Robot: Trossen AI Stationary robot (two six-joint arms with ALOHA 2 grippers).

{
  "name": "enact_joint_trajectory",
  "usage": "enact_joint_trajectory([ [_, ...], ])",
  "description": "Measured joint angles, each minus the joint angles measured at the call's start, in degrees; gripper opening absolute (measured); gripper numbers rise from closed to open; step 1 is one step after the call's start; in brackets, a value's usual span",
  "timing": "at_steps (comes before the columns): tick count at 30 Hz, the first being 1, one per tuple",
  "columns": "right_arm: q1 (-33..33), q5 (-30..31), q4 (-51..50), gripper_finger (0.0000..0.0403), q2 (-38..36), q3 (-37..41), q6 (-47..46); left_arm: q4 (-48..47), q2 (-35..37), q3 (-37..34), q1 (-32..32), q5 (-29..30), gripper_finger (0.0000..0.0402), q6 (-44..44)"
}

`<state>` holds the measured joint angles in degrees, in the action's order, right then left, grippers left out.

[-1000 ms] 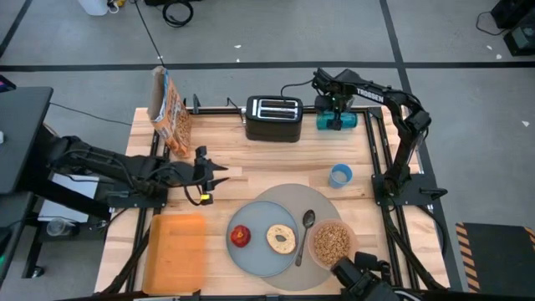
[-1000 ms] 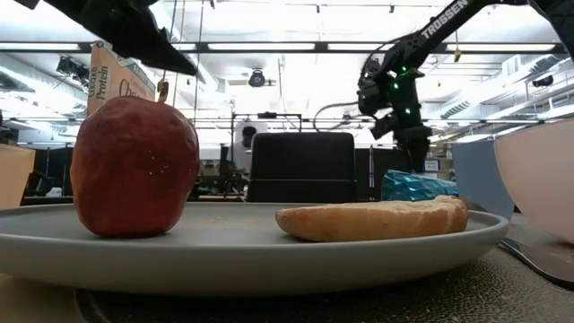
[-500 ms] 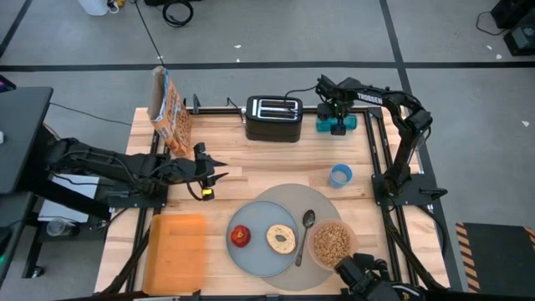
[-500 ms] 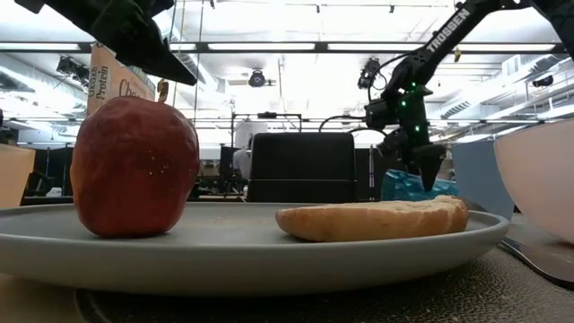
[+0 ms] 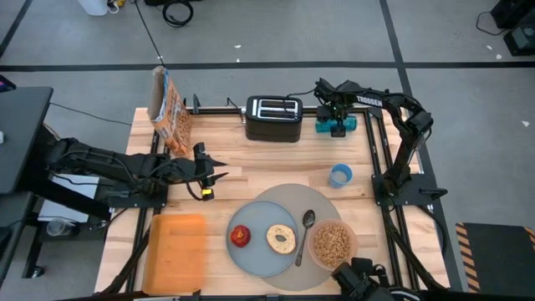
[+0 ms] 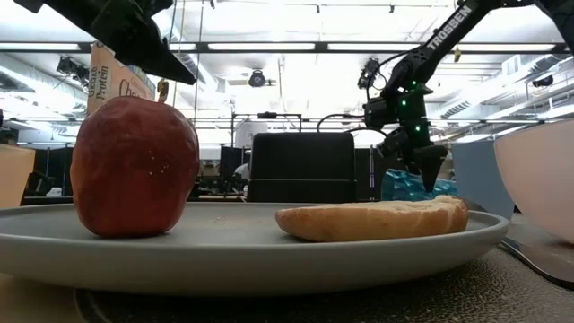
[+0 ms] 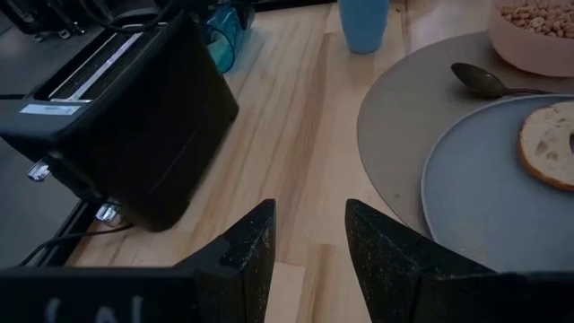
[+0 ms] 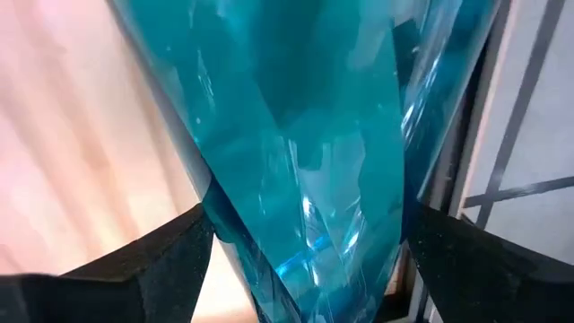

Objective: Arrange a breakfast setting
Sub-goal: Move the blue cup to the top of the table placemat

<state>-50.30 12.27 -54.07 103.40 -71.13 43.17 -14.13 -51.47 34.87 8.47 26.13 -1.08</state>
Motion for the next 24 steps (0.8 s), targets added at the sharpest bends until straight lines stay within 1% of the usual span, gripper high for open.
enact_joint_trajectory([
  [4, 1.4, -1.1, -1.9, 0.0347, -1.0, -0.2, -0.9, 0.7, 1.2, 0.0, 0.0, 0.0, 0.0144, 0.5],
  [7, 2.5, -3.3, -2.7, 0.0346, -2.3, -0.6, -2.8, 4.0, 1.7, 0.0, 0.0, 0.0, 0.0144, 1.8],
  [10, 3.3, -3.5, -4.0, 0.0345, -2.8, -0.8, -3.6, 6.3, 1.7, 0.0, 0.0, -0.6, 0.0144, 2.8],
  [15, 5.3, -3.8, -6.3, 0.0344, -2.8, -0.8, -5.7, 7.0, 1.7, 0.0, 0.3, -1.9, 0.0144, 2.2],
  [20, 7.5, -7.0, -7.2, 0.0344, -2.8, -0.8, -7.8, 8.5, 1.7, 0.0, 0.9, -2.0, 0.0144, 1.7],
  [24, 10.2, -7.7, -7.2, 0.0338, -2.8, -0.8, -8.5, 10.3, 1.6, 0.0, 2.0, -2.0, 0.0144, 1.7],
])
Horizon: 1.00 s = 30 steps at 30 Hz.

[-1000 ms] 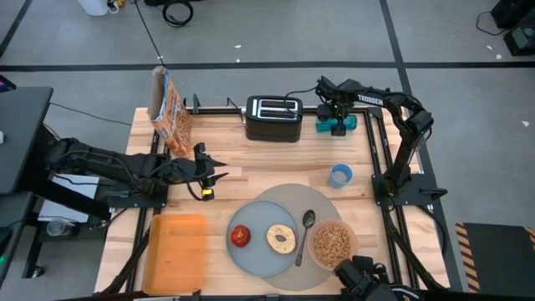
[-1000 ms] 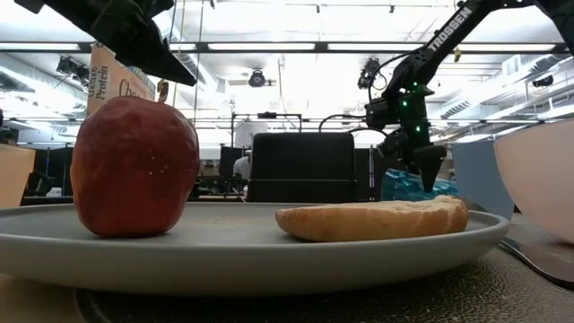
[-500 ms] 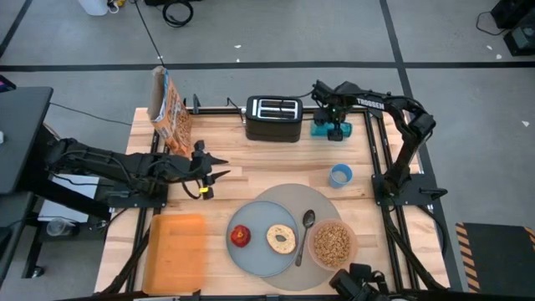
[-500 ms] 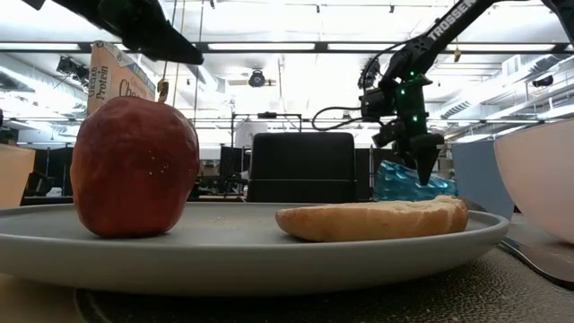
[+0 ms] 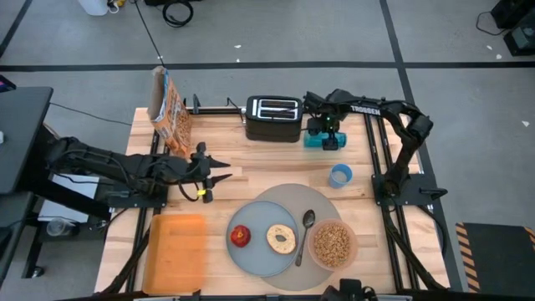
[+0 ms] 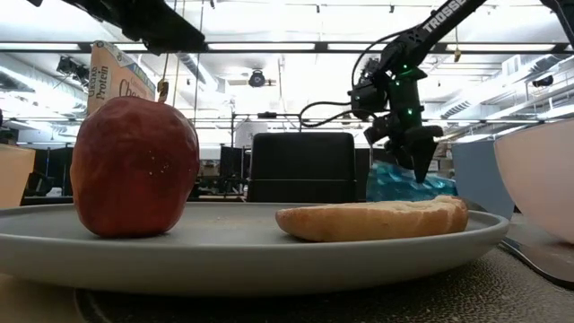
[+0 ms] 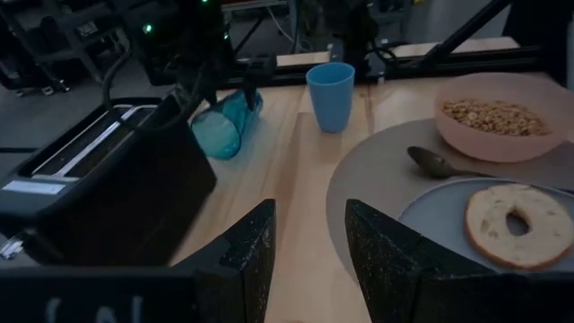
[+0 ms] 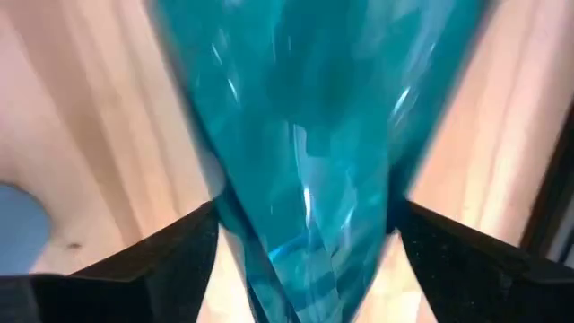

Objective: Arrange a breakfast setting
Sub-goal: Move the blue cup to the top of the table placemat

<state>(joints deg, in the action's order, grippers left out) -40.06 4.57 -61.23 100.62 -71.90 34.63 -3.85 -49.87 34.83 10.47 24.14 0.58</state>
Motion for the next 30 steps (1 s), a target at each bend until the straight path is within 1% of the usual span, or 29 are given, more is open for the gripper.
enact_joint_trajectory([
  [4, 2.2, -1.7, 0.0, 0.0315, 0.0, 0.0, -0.7, -0.3, 0.0, 0.3, 1.6, 0.0, 0.0144, 0.0],
  [7, 3.9, -1.7, 0.5, 0.0304, -0.1, -0.1, -1.5, -0.6, -1.2, 1.2, 3.1, 0.1, 0.0144, 0.0],
  [13, 6.7, -1.5, 1.1, 0.03, 0.2, -0.2, -5.7, -2.6, -4.8, 3.6, 5.2, 0.2, 0.0144, 0.0],
  [16, 8.4, -3.1, 1.7, 0.0303, 0.2, -0.2, -8.6, -3.3, -6.3, 4.5, 6.2, 0.3, 0.0144, -0.2],
  [21, 12.1, -3.3, 1.6, 0.0313, 0.3, 0.0, -11.5, -5.0, -6.9, 5.6, 7.8, 0.9, 0.0144, -0.4],
  [26, 13.6, -4.3, 3.4, 0.034, 0.2, 2.0, -15.6, -6.5, -6.7, 7.6, 9.8, 4.0, 0.0144, -0.4],
  [30, 15.7, -4.2, 3.4, 0.0363, 0.2, 4.3, -17.1, -8.3, -6.7, 8.0, 11.2, 5.7, 0.0144, -1.3],
])
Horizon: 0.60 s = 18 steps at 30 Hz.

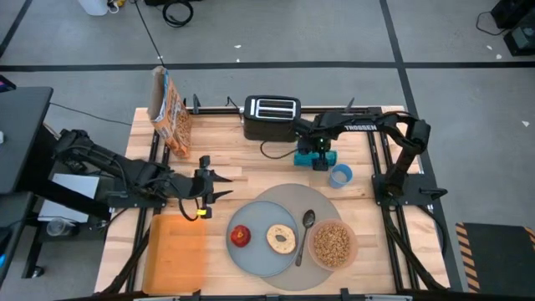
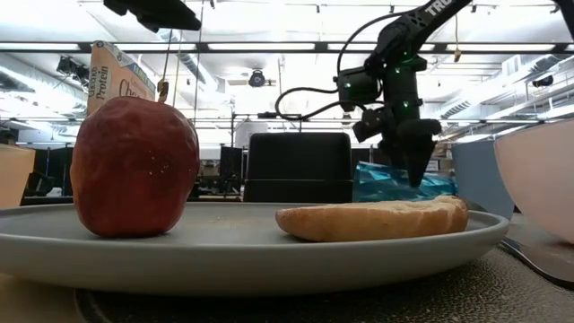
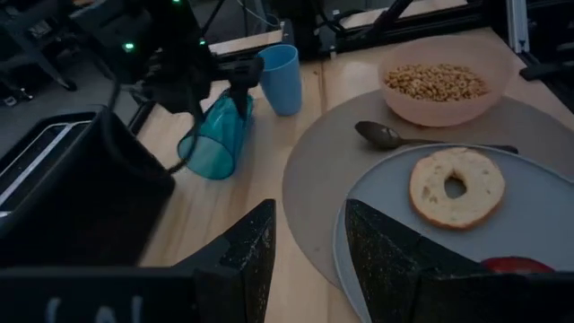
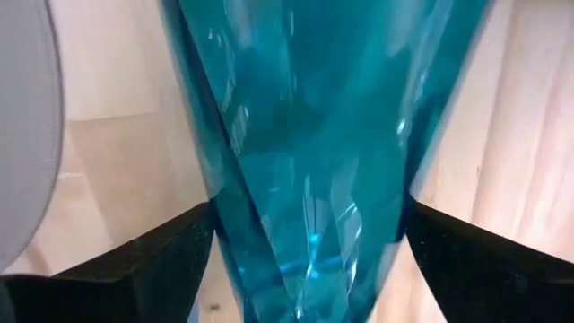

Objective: Arrange a breakfast setting
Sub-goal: Move the blue cup to the top of the table placemat

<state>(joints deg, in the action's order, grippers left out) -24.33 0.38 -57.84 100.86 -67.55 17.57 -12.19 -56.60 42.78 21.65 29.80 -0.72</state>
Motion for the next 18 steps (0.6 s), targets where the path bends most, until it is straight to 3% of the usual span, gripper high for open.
enact_joint_trajectory([
  [10, 4.0, 2.5, 7.0, 0.038, 0.0, 5.3, -1.8, -0.4, 0.0, 0.0, 0.1, 0.7, 0.0144, -0.1],
  [18, 4.7, 3.1, 8.5, 0.0363, 0.2, 6.7, -3.0, -0.4, 0.0, 0.0, 0.1, 0.6, 0.0144, -0.1],
])
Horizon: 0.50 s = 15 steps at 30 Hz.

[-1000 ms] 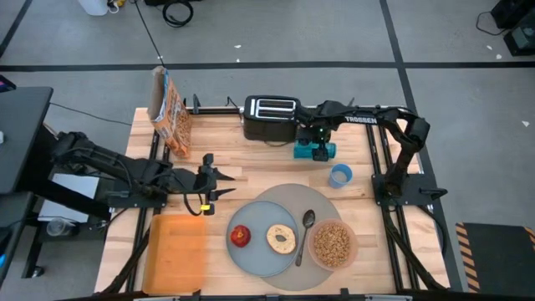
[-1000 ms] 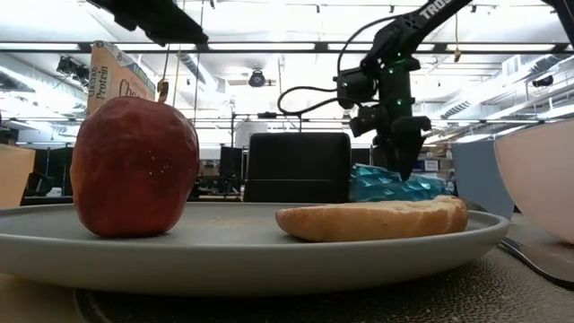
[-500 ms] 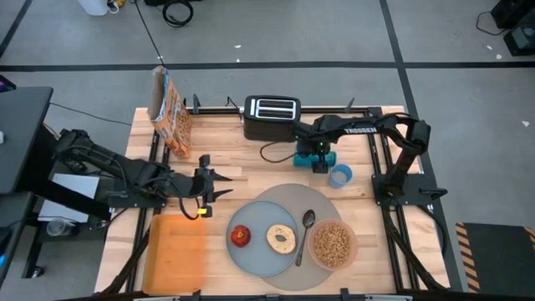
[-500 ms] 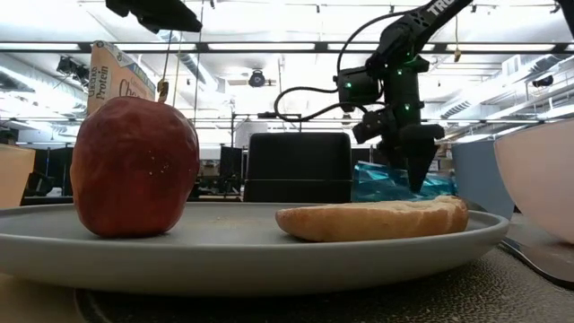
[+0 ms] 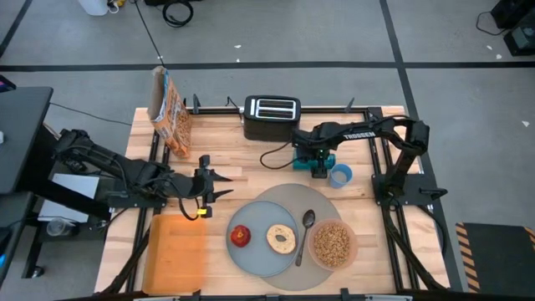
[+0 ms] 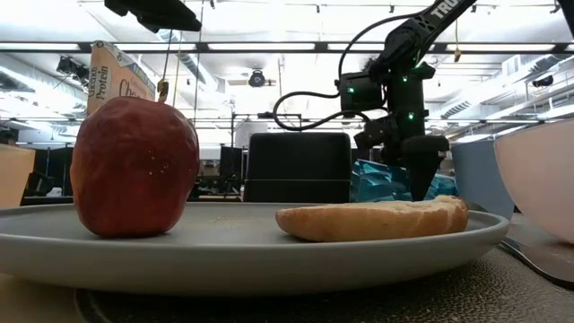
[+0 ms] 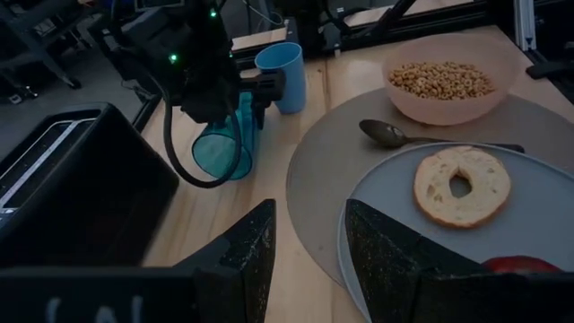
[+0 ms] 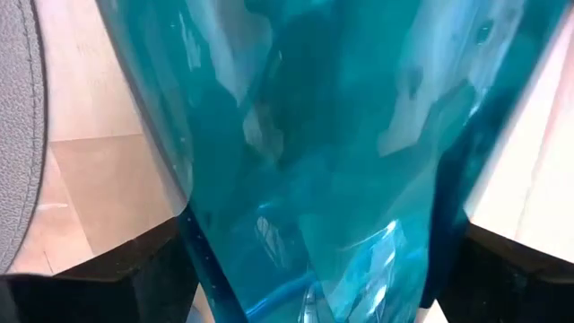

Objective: Arrange a breakfast setting
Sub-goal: Move the blue cup to the top of the table placemat

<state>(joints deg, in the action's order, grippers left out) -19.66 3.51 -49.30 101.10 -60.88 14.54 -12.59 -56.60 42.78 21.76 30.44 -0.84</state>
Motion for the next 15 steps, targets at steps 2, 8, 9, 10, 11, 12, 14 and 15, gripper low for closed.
enact_joint_trajectory([
  [2, 0.3, 0.1, 0.1, 0.0363, 0.0, 0.0, -0.1, 0.0, 0.0, 0.0, 0.0, 0.0, 0.0144, 0.0],
  [8, 1.1, 0.1, 0.3, 0.0363, -0.1, -0.3, 0.9, -0.2, -0.1, 0.0, 0.0, -0.4, 0.0144, 0.2],
  [9, 1.1, 0.0, 0.3, 0.0363, -0.2, -0.6, 0.9, 0.1, -0.6, 0.0, 0.0, -0.7, 0.0144, 0.2],
  [10, 1.1, -0.1, 0.2, 0.0363, -0.5, -0.8, 1.0, 0.4, -1.4, 0.0, -0.1, -0.7, 0.0144, 0.2],
  [11, 1.1, -0.6, 0.3, 0.0363, -0.8, -0.9, 1.1, 0.6, -2.2, 0.0, -0.1, -0.9, 0.0144, 0.3],
  [12, 1.1, -1.4, 0.6, 0.0363, -1.2, -0.9, 1.4, 0.9, -3.2, 0.0, -0.1, -0.9, 0.0144, 0.4],
  [14, 1.2, -3.1, 1.7, 0.0362, -2.3, -0.9, 1.5, 3.1, -5.6, 0.0, -0.1, -0.9, 0.0144, 0.9],
  [15, 1.2, -4.0, 2.4, 0.0362, -3.2, -0.9, 1.5, 3.7, -6.7, 0.0, -0.1, -0.9, 0.0144, 1.4],
])
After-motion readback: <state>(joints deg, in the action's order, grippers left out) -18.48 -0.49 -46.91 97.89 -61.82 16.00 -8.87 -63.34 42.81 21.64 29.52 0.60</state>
